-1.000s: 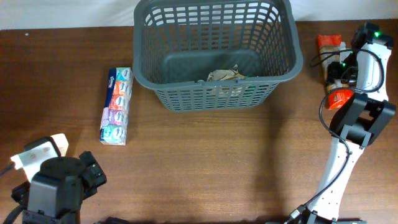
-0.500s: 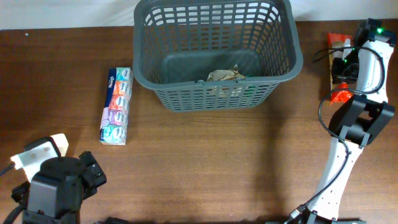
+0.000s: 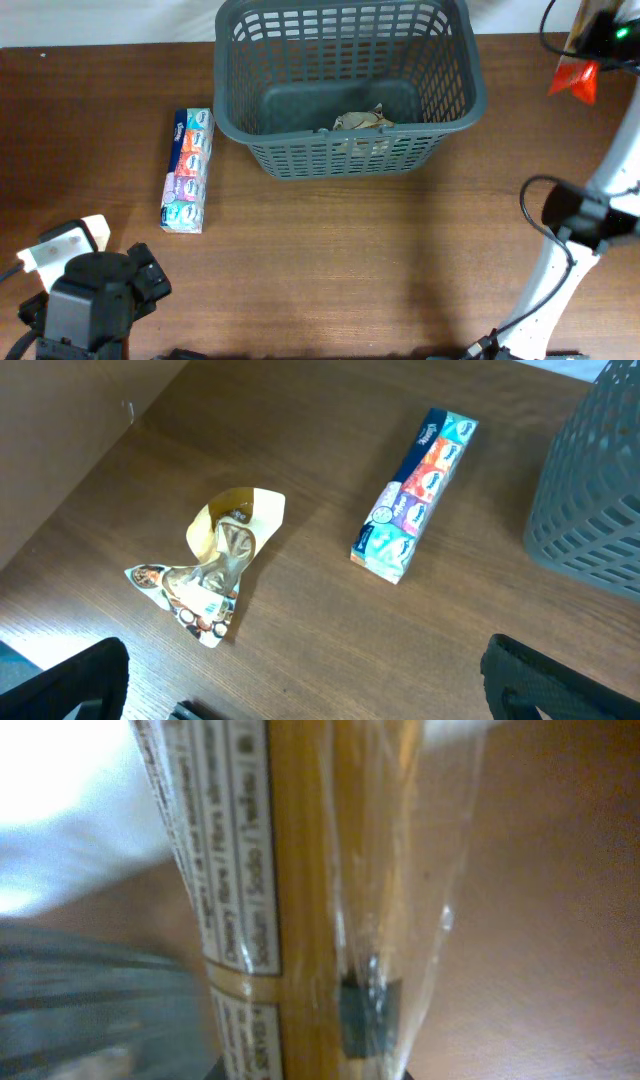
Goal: Pack container
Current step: 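Lift the red-capped package and carry it into the basket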
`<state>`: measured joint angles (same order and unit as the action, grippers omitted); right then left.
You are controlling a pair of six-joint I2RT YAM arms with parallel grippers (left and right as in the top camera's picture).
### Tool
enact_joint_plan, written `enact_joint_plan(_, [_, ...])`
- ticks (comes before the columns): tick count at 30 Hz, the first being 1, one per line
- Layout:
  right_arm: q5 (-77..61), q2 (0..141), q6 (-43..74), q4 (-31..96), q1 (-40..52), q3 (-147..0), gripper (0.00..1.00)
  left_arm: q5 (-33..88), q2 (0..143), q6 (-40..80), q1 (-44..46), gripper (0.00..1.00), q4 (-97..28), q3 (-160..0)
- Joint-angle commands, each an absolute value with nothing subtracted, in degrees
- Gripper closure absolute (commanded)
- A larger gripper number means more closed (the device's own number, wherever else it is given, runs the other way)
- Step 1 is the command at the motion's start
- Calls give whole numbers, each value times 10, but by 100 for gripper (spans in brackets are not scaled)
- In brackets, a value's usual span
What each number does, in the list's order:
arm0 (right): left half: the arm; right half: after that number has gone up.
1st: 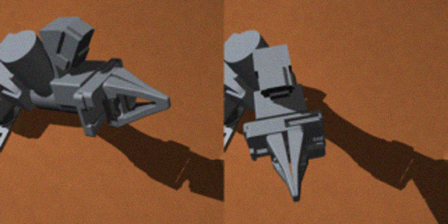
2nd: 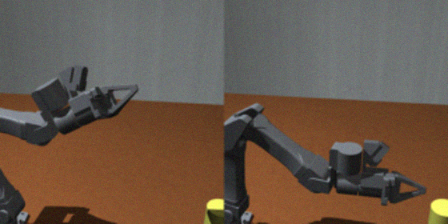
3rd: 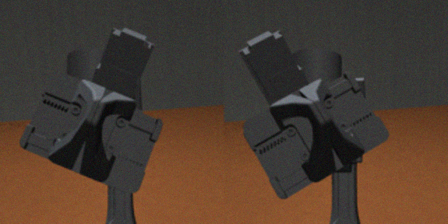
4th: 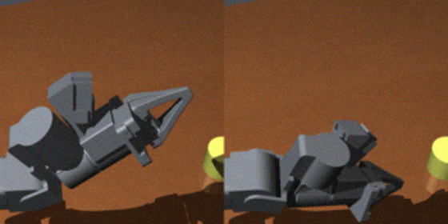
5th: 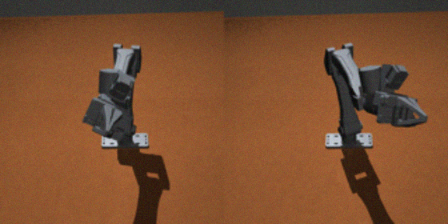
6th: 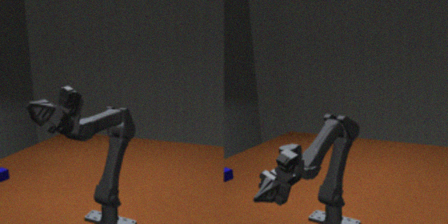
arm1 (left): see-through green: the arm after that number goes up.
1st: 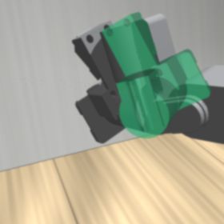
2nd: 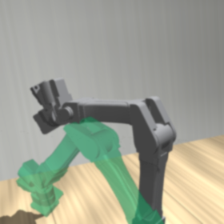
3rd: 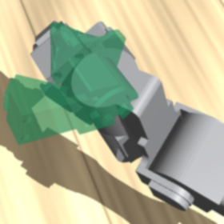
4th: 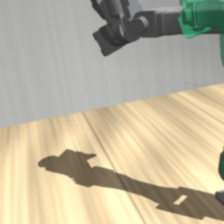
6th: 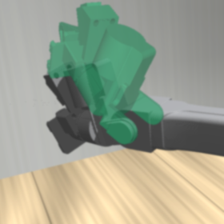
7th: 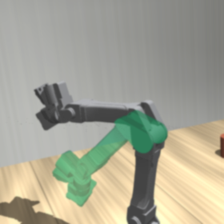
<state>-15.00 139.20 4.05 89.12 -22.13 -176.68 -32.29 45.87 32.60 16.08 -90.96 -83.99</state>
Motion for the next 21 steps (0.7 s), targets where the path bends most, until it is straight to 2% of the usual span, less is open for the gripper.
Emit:
enact_joint_plan(1, [-307, 1246, 70, 870, -200, -1800, 96, -321, 460, 332, 158, 0, -910, -838])
enact_joint_plan(6, [-345, 1152, 61, 870, -133, -1800, 96, -321, 460, 332, 158, 1, -910, -838])
enact_joint_plan(10, [-345, 1100, -36, 867, -32, -1799, 97, -321, 460, 332, 158, 0, -910, -838])
enact_joint_plan(17, [-338, 1108, -203, 909, 89, -1793, 96, -321, 460, 332, 158, 0, -910, -838])
enact_joint_plan(21, [-317, 1140, -208, 896, 95, -1773, 96, -321, 460, 332, 158, 0, -910, -838])
